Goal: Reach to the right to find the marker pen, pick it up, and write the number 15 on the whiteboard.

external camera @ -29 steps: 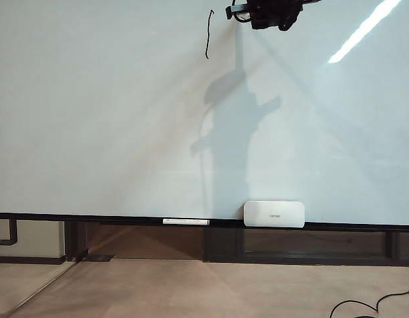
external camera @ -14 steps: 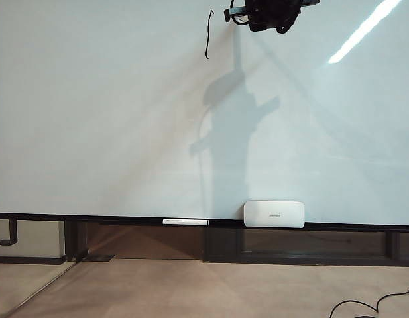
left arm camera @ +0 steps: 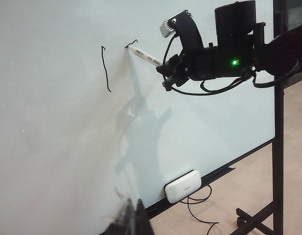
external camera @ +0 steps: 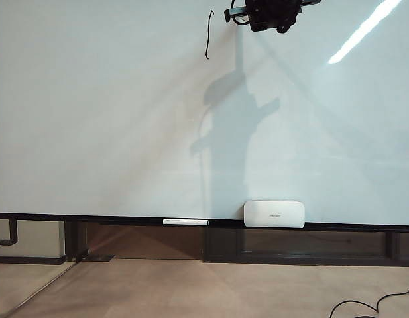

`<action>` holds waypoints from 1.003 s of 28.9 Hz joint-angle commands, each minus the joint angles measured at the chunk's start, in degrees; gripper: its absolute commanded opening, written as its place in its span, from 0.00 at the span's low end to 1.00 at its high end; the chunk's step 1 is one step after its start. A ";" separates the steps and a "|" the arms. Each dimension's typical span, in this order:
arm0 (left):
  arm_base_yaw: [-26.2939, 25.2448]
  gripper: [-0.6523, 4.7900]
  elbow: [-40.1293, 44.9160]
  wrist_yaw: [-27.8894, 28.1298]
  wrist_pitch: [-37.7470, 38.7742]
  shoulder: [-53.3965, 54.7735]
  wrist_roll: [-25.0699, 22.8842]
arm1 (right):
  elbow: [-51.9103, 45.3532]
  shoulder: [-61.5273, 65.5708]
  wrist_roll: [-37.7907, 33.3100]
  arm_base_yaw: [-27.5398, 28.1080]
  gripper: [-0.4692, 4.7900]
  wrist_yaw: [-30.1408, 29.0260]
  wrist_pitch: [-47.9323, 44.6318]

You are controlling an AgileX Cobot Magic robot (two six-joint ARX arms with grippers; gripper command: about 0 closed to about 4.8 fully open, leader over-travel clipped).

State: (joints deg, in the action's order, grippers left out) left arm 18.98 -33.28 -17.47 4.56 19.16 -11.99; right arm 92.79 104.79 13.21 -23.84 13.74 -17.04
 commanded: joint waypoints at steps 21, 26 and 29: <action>-0.07 0.11 -0.28 -0.13 -0.37 0.07 -0.04 | 0.46 -0.24 0.07 0.09 0.09 -2.05 -0.94; -0.07 0.11 -0.28 -0.13 -0.37 0.07 -0.04 | 0.46 -0.22 0.04 0.09 0.09 -2.10 0.48; -0.07 0.11 -0.28 -0.13 -0.35 0.07 -0.02 | 0.46 -0.22 -0.11 0.09 0.09 -2.10 0.46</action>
State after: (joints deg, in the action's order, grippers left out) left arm 18.98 -33.28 -17.47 4.56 19.18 -11.99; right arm 92.92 104.79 13.19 -23.79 11.75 -16.36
